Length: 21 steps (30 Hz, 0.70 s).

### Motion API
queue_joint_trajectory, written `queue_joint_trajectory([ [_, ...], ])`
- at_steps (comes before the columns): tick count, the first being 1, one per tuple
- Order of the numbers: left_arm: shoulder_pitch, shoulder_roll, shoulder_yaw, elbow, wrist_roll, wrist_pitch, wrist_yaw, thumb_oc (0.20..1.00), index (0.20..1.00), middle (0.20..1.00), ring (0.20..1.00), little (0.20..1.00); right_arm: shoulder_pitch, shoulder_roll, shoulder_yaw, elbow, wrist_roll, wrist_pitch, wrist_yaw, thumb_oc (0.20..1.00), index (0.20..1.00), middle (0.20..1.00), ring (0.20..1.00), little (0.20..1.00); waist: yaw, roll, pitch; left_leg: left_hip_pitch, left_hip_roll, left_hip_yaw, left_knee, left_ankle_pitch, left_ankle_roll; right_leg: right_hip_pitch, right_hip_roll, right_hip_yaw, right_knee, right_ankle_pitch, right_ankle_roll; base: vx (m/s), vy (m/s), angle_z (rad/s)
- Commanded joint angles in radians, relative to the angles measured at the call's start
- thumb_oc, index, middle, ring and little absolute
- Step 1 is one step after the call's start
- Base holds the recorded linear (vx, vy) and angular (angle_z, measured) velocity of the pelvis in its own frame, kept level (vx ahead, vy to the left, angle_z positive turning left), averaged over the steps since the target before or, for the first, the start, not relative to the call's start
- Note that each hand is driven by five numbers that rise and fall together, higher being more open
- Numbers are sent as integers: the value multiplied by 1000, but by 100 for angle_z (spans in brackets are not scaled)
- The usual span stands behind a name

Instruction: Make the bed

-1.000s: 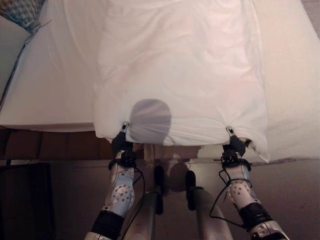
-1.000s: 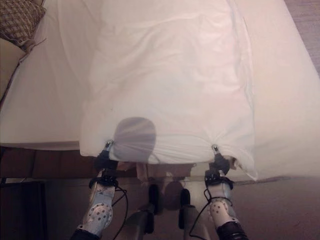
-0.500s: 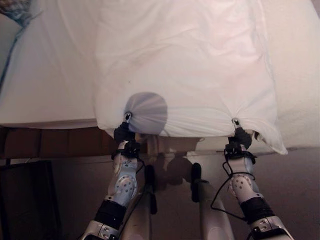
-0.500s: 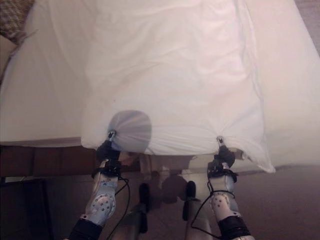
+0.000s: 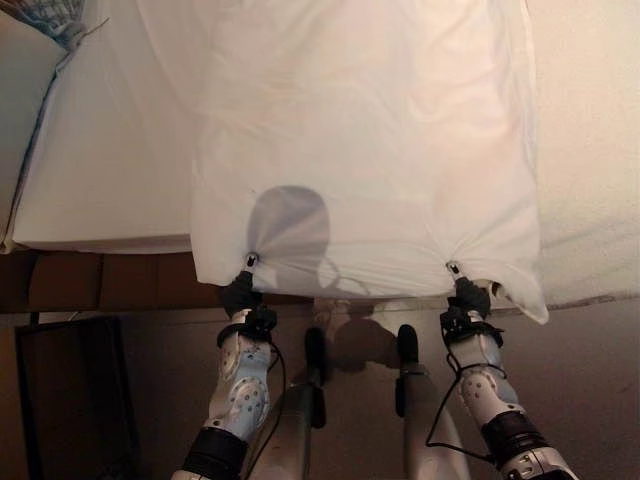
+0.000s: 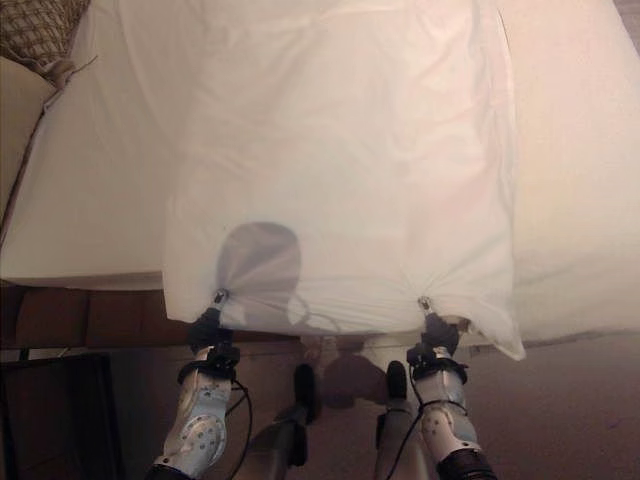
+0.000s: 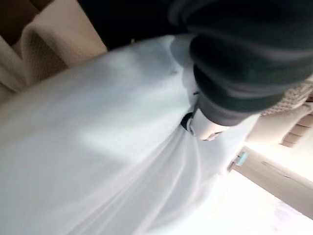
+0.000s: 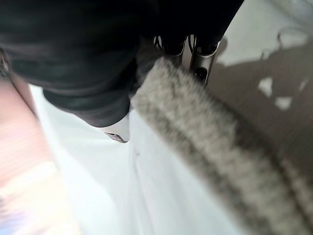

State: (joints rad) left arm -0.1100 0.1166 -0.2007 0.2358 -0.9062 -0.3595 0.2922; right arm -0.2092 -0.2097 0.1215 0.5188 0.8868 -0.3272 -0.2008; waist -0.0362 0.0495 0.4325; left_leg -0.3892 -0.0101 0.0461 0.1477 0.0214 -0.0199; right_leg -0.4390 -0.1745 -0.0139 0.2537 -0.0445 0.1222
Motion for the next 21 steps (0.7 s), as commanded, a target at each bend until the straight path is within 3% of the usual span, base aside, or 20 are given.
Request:
queue_joint_trajectory([
  [1, 97, 71, 175, 32, 10, -58, 42, 200, 200, 200, 200, 200, 111, -56, -52, 95, -18, 4, -10, 200, 200, 200, 200, 200, 23, -37, -58, -21, -29, -11, 35, -32, 4, 27, -6, -38, -119, 124, 19, 0, 0, 0],
  [4, 115, 54, 167, 137, 3, -42, 33, 200, 200, 200, 200, 200, 123, -59, -31, 216, -83, 49, 8, 200, 200, 200, 200, 200, 24, -35, -59, -15, -30, -12, 34, -33, 2, 37, -11, -45, -122, 124, 23, 21, 2, 1],
  [9, 85, 29, 205, 423, 61, -19, 23, 200, 200, 200, 200, 200, 101, -106, 41, 454, -336, 118, 37, 200, 200, 200, 200, 200, 32, -27, -56, 2, -37, -16, 30, -35, -1, 58, -22, -58, -121, 127, 30, 41, 21, 3],
  [13, 43, 23, 228, 584, 91, 3, 19, 200, 200, 200, 200, 200, 83, -98, 52, 574, -379, 138, 61, 200, 200, 200, 200, 200, 36, -25, -63, 8, -38, -17, 19, -30, -4, 69, -24, -65, -139, 134, 29, 56, 14, 10],
  [14, 29, 20, 238, 648, 112, 6, 21, 200, 200, 200, 200, 200, 82, -92, 68, 599, -405, 143, 77, 341, 341, 341, 341, 341, 39, -25, -67, 7, -37, -17, 17, -30, -4, 72, -25, -66, -147, 134, 29, 44, 7, 4],
  [15, 29, 20, 238, 648, 112, 6, 21, 200, 200, 200, 200, 200, 82, -92, 68, 599, -405, 143, 77, 561, 561, 561, 561, 561, 39, -25, -67, 7, -37, -17, 17, -30, -4, 72, -25, -66, -147, 134, 29, 37, 6, 0],
  [16, 24, 21, 239, 682, 123, 11, 16, 652, 652, 652, 652, 652, 81, -93, 71, 612, -401, 144, 85, 1000, 1000, 1000, 1000, 1000, 40, -26, -70, 7, -37, -19, 16, -31, -4, 74, -24, -64, -149, 134, 28, 0, 0, 0],
  [17, 22, 20, 240, 711, 135, 12, 16, 1000, 1000, 1000, 1000, 1000, 82, -89, 73, 621, -403, 143, 90, 1000, 1000, 1000, 1000, 1000, 41, -28, -73, 9, -37, -18, 14, -30, -5, 78, -24, -62, -155, 136, 27, 45, 7, 1],
  [21, 15, 28, 230, 797, 202, 32, 18, 1000, 1000, 1000, 1000, 1000, 75, -89, 93, 644, -441, 143, 93, 1000, 1000, 1000, 1000, 1000, 43, -40, -94, 24, -30, -13, -2, -30, -6, 94, -22, -57, -186, 147, 30, 58, -5, -1],
])
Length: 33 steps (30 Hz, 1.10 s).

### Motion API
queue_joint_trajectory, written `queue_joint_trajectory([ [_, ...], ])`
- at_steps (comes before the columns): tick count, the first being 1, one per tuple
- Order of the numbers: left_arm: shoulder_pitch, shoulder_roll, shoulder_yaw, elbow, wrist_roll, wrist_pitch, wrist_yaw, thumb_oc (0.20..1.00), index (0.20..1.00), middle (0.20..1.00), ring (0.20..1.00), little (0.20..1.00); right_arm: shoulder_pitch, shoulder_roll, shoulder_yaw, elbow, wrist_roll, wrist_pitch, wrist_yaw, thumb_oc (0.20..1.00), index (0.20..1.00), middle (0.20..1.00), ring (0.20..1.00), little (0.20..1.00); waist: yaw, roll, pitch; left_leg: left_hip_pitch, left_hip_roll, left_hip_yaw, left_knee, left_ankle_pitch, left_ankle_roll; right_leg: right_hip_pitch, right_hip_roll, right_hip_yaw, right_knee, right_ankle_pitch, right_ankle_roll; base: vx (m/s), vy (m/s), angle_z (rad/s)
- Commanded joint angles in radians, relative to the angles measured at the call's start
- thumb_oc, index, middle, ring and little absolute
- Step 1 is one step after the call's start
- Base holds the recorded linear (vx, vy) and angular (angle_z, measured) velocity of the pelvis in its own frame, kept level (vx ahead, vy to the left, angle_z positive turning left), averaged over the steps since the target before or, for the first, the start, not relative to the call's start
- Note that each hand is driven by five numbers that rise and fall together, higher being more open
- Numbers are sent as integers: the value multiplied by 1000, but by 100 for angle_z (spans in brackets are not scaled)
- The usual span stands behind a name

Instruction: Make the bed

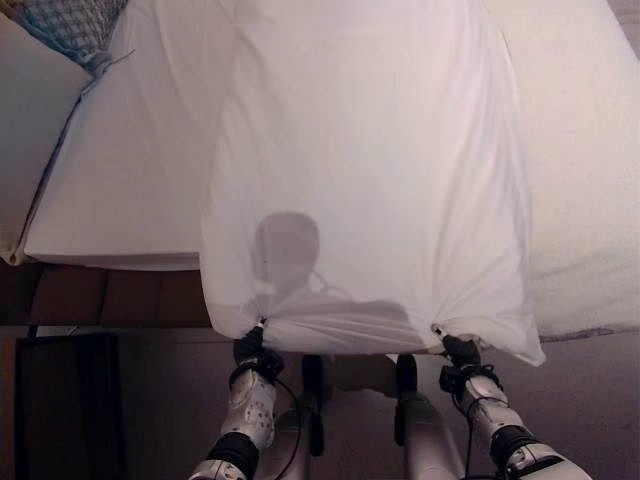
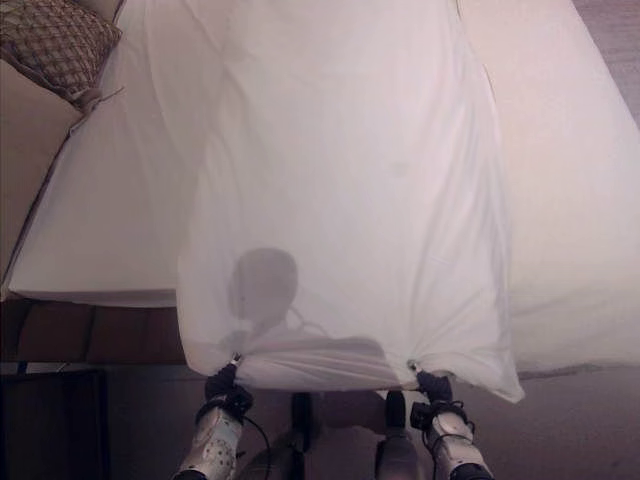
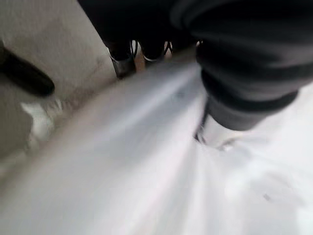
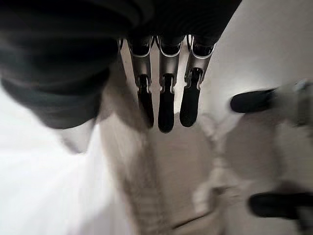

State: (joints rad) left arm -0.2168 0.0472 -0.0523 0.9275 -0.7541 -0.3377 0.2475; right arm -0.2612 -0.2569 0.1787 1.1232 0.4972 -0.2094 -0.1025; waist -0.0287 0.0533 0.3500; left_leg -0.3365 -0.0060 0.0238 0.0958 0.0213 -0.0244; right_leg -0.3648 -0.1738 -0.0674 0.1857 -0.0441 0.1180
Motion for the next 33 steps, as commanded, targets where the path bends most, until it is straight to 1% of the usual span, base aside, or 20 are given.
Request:
queue_joint_trajectory([
  [1, 119, 103, 69, 137, 88, 17, 60, 1000, 1000, 1000, 1000, 1000, 122, -43, 50, 50, -76, 23, -3, 1000, 1000, 1000, 1000, 1000, 34, -48, -19, -25, -33, 9, 49, -30, -3, 26, -24, -4, -124, 149, 35, 21, -10, -5],
  [6, 141, 114, 21, 125, 164, 28, 43, 1000, 1000, 1000, 1000, 1000, 125, -46, 57, 61, -97, 23, 3, 1000, 1000, 1000, 1000, 1000, 37, -52, -30, -15, -33, -1, 43, -30, -2, 39, -24, -11, -123, 145, 35, 27, -25, 1],
  [10, 194, 149, -73, 59, 322, 50, 16, 1000, 1000, 1000, 1000, 1000, 141, -57, 66, 49, -130, 21, 8, 1000, 1000, 1000, 1000, 1000, 38, -47, -35, -8, -35, -10, 41, -31, -3, 47, -24, -18, -118, 138, 35, 13, -18, 4],
  [13, 268, 213, -141, -78, 410, 47, -39, 1000, 1000, 1000, 1000, 1000, 176, -80, 79, -21, -159, 8, 27, 1000, 1000, 1000, 1000, 1000, 38, -43, -36, 1, -34, -15, 39, -31, -4, 56, -23, -22, -118, 135, 38, 26, -31, 7],
  [14, 312, 266, -170, -173, 456, 44, -78, 1000, 1000, 1000, 1000, 1000, 210, -99, 79, -97, -171, 1, 38, 1000, 1000, 1000, 1000, 1000, 36, -41, -37, 8, -33, -19, 36, -32, -4, 64, -24, -27, -120, 133, 40, 25, -29, 11],
  [15, 327, 299, -189, -213, 491, 40, -102, 1000, 1000, 1000, 1000, 1000, 230, -113, 75, -153, -176, -6, 47, 1000, 1000, 1000, 1000, 1000, 33, -41, -36, 10, -32, -20, 35, -31, -5, 66, -24, -30, -120, 132, 41, 20, -22, 10],
  [16, 328, 299, -189, -214, 491, 41, -102, 1000, 1000, 1000, 1000, 1000, 232, -113, 75, -154, -176, -6, 46, 1000, 1000, 1000, 1000, 1000, 33, -41, -37, 10, -32, -20, 35, -31, -5, 67, -24, -30, -120, 132, 41, 13, -12, 6],
  [18, 347, 371, -214, -308, 528, 21, -148, 1000, 1000, 1000, 1000, 1000, 269, -145, 63, -246, -173, -28, 65, 1000, 1000, 1000, 1000, 1000, 30, -39, -39, 13, -32, -21, 36, -33, -5, 71, -25, -35, -119, 127, 43, 8, -4, 2],
  [19, 340, 390, -223, -304, 546, 6, -159, 1000, 1000, 1000, 1000, 1000, 275, -154, 67, -286, -170, -37, 75, 1000, 1000, 1000, 1000, 1000, 28, -41, -40, 14, -31, -22, 37, -34, -6, 72, -24, -35, -117, 125, 44, 0, 0, 0],
  [20, 311, 437, -268, -307, 573, -22, -199, 1000, 1000, 1000, 1000, 1000, 295, -199, 72, -387, -155, -69, 107, 1000, 1000, 1000, 1000, 1000, 23, -46, -41, 16, -31, -20, 40, -37, -6, 72, -23, -32, -112, 120, 46, 0, 0, 0],
  [22, 305, 448, -286, -324, 549, -25, -227, 1000, 1000, 1000, 1000, 1000, 302, -216, 73, -420, -150, -76, 121, 1000, 1000, 1000, 1000, 1000, 21, -48, -44, 15, -31, -19, 41, -39, -6, 69, -22, -31, -109, 118, 46, 0, 0, 0],
  [24, 276, 470, -307, -402, 448, -30, -272, 1000, 1000, 1000, 1000, 1000, 291, -265, 101, -501, -129, -87, 164, 1000, 1000, 1000, 1000, 1000, 15, -51, -44, 11, -30, -18, 45, -38, -7, 61, -20, -27, -99, 116, 44, -19, -8, -1],
  [25, 222, 529, -360, -468, 438, -44, -324, 1000, 1000, 1000, 1000, 1000, 278, -318, 131, -580, -131, -97, 196, 1000, 1000, 1000, 1000, 1000, 10, -54, -41, 7, -28, -17, 49, -39, -8, 53, -16, -25, -91, 111, 44, -31, -17, -3],
  [26, 222, 529, -360, -469, 437, -43, -325, 1000, 1000, 1000, 1000, 1000, 279, -318, 131, -581, -131, -96, 196, 1000, 1000, 1000, 1000, 1000, 10, -54, -42, 6, -28, -16, 49, -40, -8, 52, -16, -25, -90, 111, 44, -47, -21, 2],
  [27, 141, 584, -437, -521, 433, -51, -370, 1000, 1000, 1000, 1000, 1000, 228, -356, 179, -613, -106, -95, 234, 1000, 1000, 1000, 1000, 1000, 7, -58, -39, 0, -29, -15, 55, -41, -9, 43, -14, -20, -83, 110, 42, -43, -16, 0],
  [28, 88, 613, -483, -535, 439, -54, -392, 1000, 1000, 1000, 1000, 1000, 195, -366, 204, -600, -86, -89, 255, 1000, 1000, 1000, 1000, 1000, 5, -60, -38, -6, -28, -14, 57, -41, -9, 36, -13, -19, -82, 110, 41, -43, -16, 0],
  [29, 87, 613, -484, -535, 438, -54, -392, 1000, 1000, 1000, 1000, 1000, 193, -366, 203, -599, -85, -89, 256, 1000, 1000, 1000, 1000, 1000, 6, -60, -37, -6, -28, -13, 58, -42, -9, 36, -13, -18, -81, 110, 41, -81, -15, -2],
  [30, -38, 621, -574, -530, 433, -49, -408, 1000, 1000, 1000, 1000, 1000, 99, -366, 270, -584, -40, -73, 271, 1000, 1000, 1000, 1000, 1000, 5, -62, -27, -25, -28, -10, 67, -39, -10, 15, -11, -15, -71, 112, 38, -65, -9, -2],
  [31, -39, 621, -574, -529, 433, -49, -408, 1000, 1000, 1000, 1000, 1000, 98, -366, 270, -583, -39, -73, 271, 1000, 1000, 1000, 1000, 1000, 5, -63, -26, -26, -28, -9, 68, -39, -10, 14, -11, -14, -70, 112, 38, -101, -16, -3],
  [33, -175, 631, -667, -537, 425, -42, -436, 1000, 1000, 1000, 1000, 1000, 11, -349, 321, -566, 54, -48, 315, 1000, 1000, 1000, 1000, 1000, 4, -63, -10, -50, -25, -6, 80, -37, -11, -13, -7, -10, -53, 108, 34, -111, -15, -3],
])
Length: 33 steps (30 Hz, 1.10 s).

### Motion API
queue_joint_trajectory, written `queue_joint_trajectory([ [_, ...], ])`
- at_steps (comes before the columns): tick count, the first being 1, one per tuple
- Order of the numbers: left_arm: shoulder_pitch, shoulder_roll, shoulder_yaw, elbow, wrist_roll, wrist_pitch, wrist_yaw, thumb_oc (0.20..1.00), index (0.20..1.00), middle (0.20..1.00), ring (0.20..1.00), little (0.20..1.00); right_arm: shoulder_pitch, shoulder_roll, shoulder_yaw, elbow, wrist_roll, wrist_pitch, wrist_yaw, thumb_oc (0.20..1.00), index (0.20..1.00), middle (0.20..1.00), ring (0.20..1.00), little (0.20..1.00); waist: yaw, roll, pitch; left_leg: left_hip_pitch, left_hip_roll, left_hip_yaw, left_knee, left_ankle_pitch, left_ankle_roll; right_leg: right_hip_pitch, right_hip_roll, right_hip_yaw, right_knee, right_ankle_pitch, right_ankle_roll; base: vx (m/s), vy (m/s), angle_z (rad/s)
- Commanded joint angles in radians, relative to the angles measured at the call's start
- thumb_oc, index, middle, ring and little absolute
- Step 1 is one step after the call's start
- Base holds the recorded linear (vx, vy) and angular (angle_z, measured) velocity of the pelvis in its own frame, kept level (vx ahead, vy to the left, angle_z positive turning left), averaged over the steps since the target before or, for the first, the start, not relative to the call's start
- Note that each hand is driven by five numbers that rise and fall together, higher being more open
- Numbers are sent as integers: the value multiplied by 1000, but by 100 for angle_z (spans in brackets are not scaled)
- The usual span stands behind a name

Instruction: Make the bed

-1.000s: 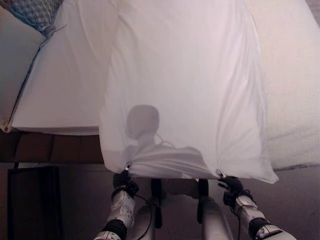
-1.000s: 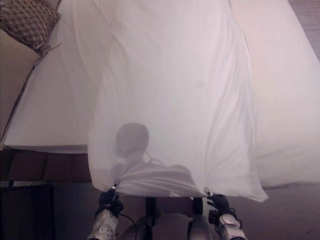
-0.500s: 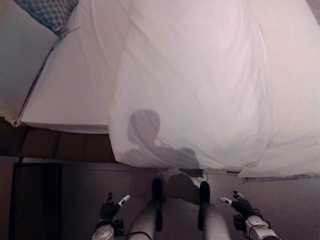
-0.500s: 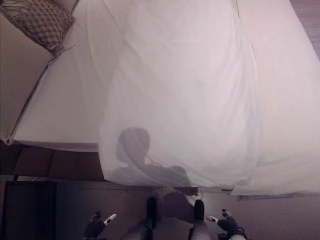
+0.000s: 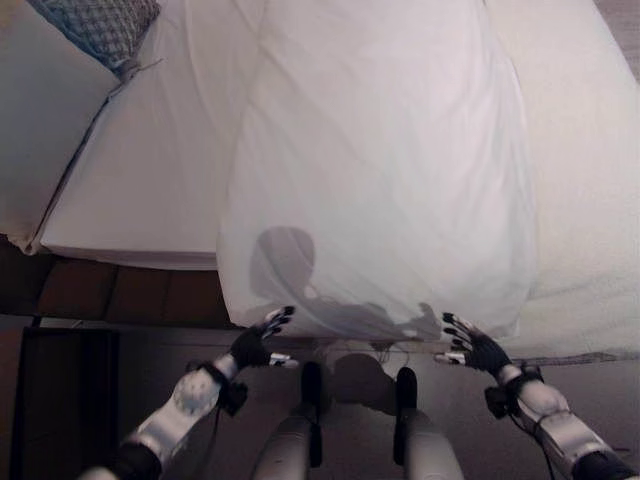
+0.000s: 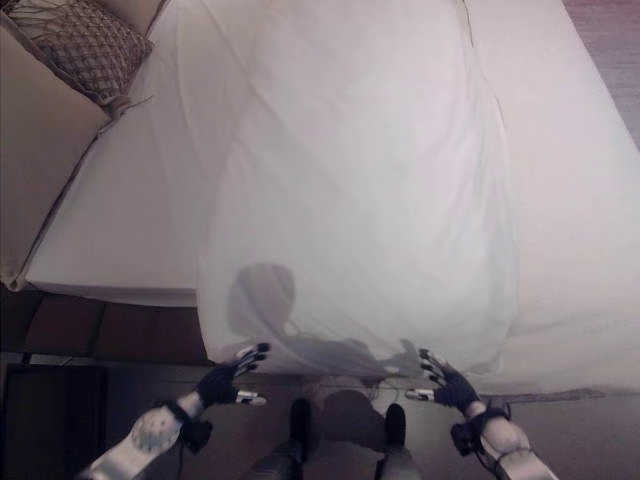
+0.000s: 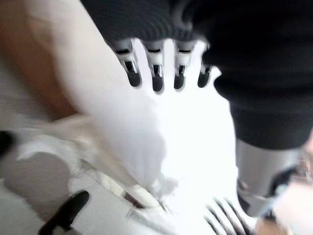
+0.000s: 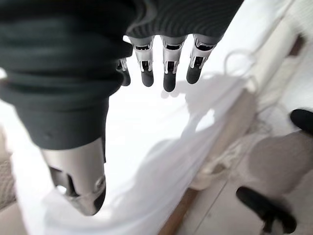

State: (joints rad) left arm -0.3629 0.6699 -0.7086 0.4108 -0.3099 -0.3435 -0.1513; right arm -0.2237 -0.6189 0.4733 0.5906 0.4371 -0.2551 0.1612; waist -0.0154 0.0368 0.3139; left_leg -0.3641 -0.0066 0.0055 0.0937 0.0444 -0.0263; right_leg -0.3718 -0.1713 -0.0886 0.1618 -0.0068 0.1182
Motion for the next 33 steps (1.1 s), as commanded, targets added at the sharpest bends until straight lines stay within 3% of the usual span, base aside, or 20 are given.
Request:
queue_joint_trajectory([
  [1, -149, -18, -79, -8, -68, -25, -54, 1000, 1000, 1000, 1000, 1000, -120, 45, 71, 1, 188, 17, 58, 1000, 1000, 1000, 1000, 1000, -10, -45, 46, -47, -23, 13, 100, -57, -11, -31, -6, 11, -9, 66, 29, -113, -14, -5],
  [10, -464, -109, -224, 137, -248, 40, -177, 1000, 1000, 1000, 1000, 1000, -367, 121, 157, 120, 358, 80, 91, 1000, 1000, 1000, 1000, 1000, -20, -35, 101, -171, -18, 16, 171, -50, -18, -164, 1, 20, 70, 66, 20, -82, -3, -1],
  [15, -552, -195, -150, 283, -53, 13, -17, 1000, 1000, 1000, 1000, 1000, -484, 150, 139, 180, 366, 72, 40, 1000, 1000, 1000, 1000, 1000, -12, -31, 129, -246, -19, 22, 206, -46, -23, -244, -4, 25, 111, 63, 14, -63, 7, 0],
  [18, -604, -280, -55, 404, 36, 10, 106, 1000, 1000, 1000, 1000, 1000, -605, 173, 105, 251, 336, 48, -32, 1000, 1000, 1000, 1000, 1000, -9, -29, 150, -320, -18, 31, 279, -62, -22, -324, -9, 36, 191, 51, 10, -49, 27, 4],
  [26, -713, -361, 54, 580, 44, 27, 249, 1000, 1000, 1000, 1000, 1000, -833, 202, 30, 445, 202, 12, -224, 1000, 1000, 1000, 1000, 1000, -11, -29, 158, -437, -10, 43, 380, -89, -19, -443, -8, 53, 283, 26, -2, -19, 22, 4],
  [33, -832, -335, 134, 700, 58, 39, 377, 1000, 1000, 1000, 1000, 1000, -989, 201, 0, 541, 92, 6, -365, 1000, 1000, 1000, 1000, 1000, -18, -39, 171, -491, -3, 50, 420, -102, -19, -492, -5, 59, 318, 14, -6, -6, 23, -7],
])
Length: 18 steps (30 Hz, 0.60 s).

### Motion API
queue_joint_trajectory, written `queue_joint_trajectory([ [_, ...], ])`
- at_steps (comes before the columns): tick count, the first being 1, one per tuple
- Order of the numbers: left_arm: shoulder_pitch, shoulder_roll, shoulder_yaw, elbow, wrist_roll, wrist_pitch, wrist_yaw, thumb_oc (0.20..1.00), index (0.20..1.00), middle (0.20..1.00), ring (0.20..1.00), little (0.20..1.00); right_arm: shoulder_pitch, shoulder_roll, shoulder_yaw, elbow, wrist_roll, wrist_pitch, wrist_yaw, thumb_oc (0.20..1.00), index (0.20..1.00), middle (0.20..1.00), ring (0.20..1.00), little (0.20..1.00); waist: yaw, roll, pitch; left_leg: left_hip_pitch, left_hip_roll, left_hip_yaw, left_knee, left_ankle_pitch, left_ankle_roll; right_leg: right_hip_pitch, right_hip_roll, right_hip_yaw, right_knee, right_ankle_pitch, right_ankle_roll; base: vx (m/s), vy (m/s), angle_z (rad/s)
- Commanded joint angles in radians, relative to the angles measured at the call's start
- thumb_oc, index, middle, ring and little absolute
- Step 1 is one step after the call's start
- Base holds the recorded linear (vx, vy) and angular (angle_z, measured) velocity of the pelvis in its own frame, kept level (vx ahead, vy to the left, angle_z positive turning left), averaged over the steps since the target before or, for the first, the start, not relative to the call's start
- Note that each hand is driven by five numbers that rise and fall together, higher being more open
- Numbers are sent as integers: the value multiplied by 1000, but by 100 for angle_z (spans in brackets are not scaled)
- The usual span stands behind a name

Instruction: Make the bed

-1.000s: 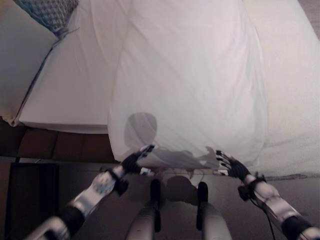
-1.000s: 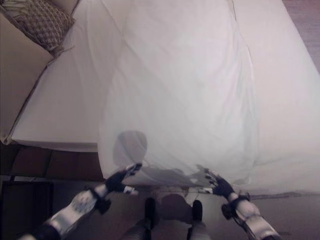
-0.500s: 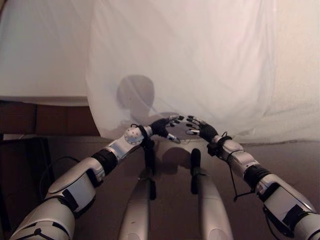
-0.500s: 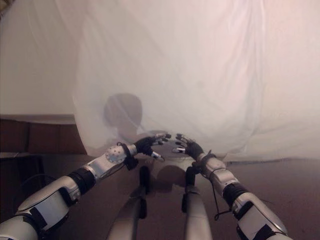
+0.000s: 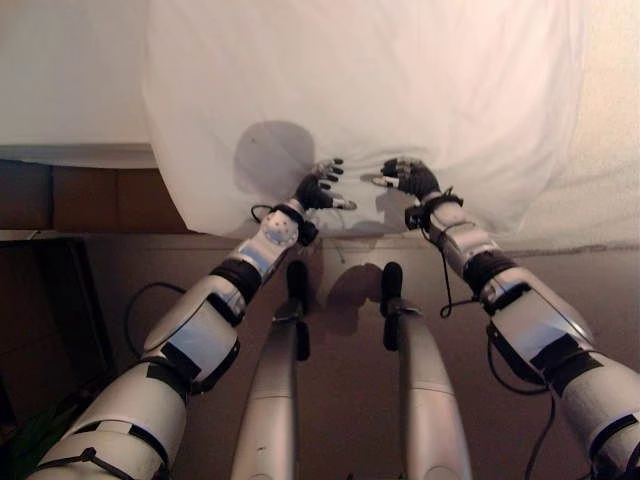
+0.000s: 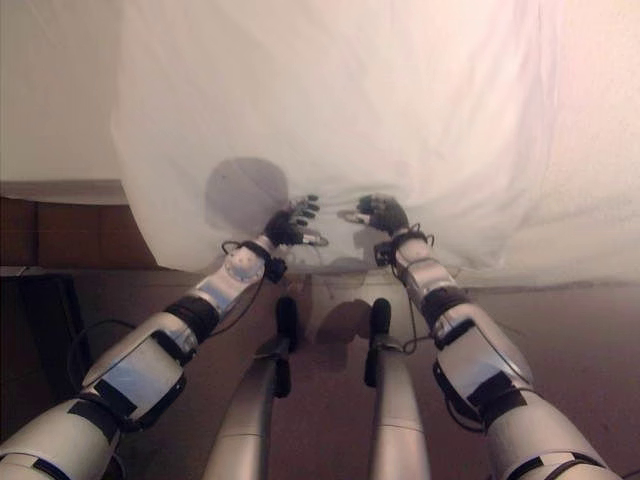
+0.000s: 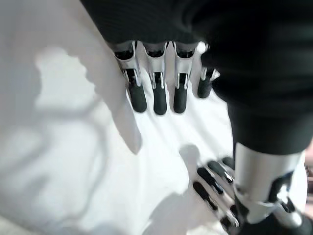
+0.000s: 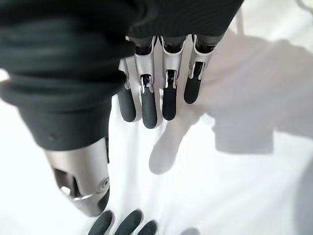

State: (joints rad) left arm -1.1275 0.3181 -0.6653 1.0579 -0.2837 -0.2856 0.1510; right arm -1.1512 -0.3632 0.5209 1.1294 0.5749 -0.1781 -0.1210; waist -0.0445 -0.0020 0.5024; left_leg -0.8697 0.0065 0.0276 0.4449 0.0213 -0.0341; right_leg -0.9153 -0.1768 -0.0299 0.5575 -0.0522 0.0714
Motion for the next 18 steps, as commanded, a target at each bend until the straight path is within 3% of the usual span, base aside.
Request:
queue_joint_trajectory([
  [1, -79, 32, 103, 73, 37, -16, 88, 1000, 1000, 1000, 1000, 1000, -74, -64, -51, 20, -53, -68, -94, 1000, 1000, 1000, 1000, 1000, 10, -1, -15, 17, -16, 28, 69, -82, -11, 51, 1, 2, -78, 58, 40, 0, 0, 0],
  [7, -82, 128, 156, 129, -4, -9, 98, 1000, 1000, 1000, 1000, 1000, -85, -151, -102, 85, -27, -65, -124, 1000, 1000, 1000, 1000, 1000, 6, -6, -21, 27, -16, 32, 61, -84, -12, 63, -1, -2, -87, 57, 42, 26, 4, 0],
  [10, -47, 203, 217, 163, -22, 1, 115, 1000, 1000, 1000, 1000, 1000, -45, -224, -121, 123, -82, -44, -145, 1000, 1000, 1000, 1000, 1000, 3, -11, -27, 73, -16, 36, 21, -79, -13, 109, 4, -4, -129, 64, 44, 35, 1, -1],
  [18, 89, 240, 330, 193, -38, 8, 131, 1000, 1000, 1000, 1000, 1000, 92, -255, -194, 138, -112, -33, -158, 1000, 1000, 1000, 1000, 1000, 0, -17, -60, 184, -29, 32, -99, -43, -14, 217, 8, -14, -238, 101, 51, 43, -8, -6],
])
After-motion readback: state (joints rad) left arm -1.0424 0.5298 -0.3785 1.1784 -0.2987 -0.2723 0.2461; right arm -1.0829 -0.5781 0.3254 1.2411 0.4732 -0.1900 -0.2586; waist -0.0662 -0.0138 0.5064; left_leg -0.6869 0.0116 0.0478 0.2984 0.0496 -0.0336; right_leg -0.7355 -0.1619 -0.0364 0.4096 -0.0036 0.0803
